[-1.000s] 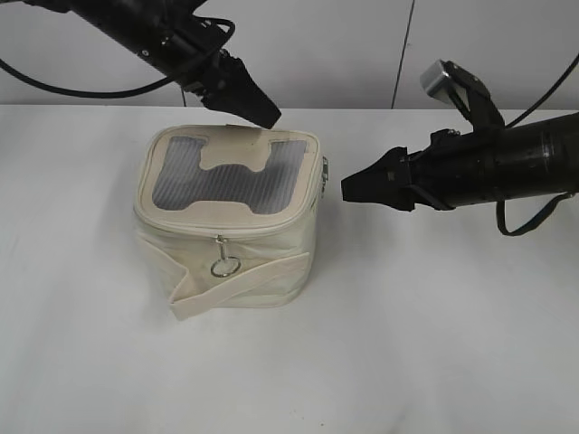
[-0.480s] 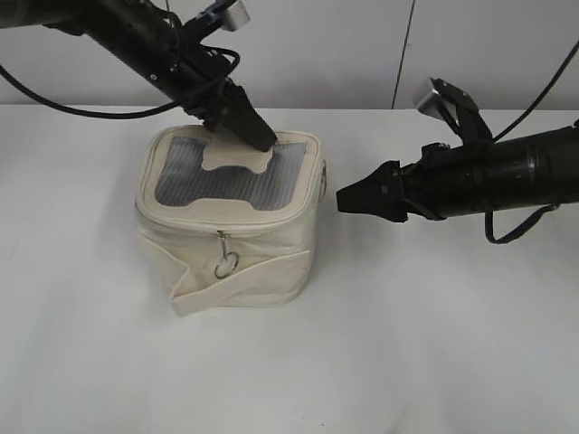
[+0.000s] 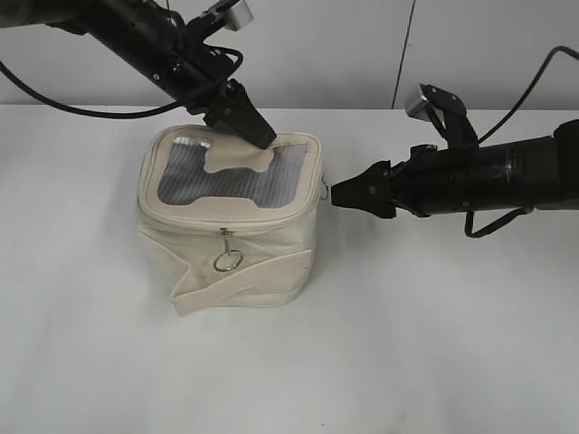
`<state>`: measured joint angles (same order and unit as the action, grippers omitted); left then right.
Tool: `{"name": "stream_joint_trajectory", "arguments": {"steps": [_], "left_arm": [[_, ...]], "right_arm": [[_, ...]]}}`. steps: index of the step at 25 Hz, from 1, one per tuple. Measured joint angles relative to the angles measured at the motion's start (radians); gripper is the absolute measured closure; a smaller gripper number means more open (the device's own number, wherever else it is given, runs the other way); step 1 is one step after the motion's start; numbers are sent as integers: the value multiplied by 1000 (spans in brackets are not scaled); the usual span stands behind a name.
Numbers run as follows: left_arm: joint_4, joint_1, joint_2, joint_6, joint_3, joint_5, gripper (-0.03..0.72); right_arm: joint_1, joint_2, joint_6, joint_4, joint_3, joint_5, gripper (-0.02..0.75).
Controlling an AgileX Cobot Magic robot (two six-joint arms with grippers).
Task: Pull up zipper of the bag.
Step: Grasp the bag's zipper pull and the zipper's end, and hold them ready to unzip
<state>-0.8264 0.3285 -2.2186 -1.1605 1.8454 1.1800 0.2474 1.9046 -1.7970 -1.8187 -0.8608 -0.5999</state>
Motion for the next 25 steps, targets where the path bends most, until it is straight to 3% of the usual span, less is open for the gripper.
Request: {"name": "stream_joint_trajectory", "arguments": {"steps": [17, 25], "left_arm": [[0, 0, 0, 11, 0, 0, 636], [0, 0, 0, 12, 0, -2, 636]], "right_arm": [[0, 68, -33, -6, -46, -68, 265], [76, 68, -114, -6, -61, 58, 266]]}}
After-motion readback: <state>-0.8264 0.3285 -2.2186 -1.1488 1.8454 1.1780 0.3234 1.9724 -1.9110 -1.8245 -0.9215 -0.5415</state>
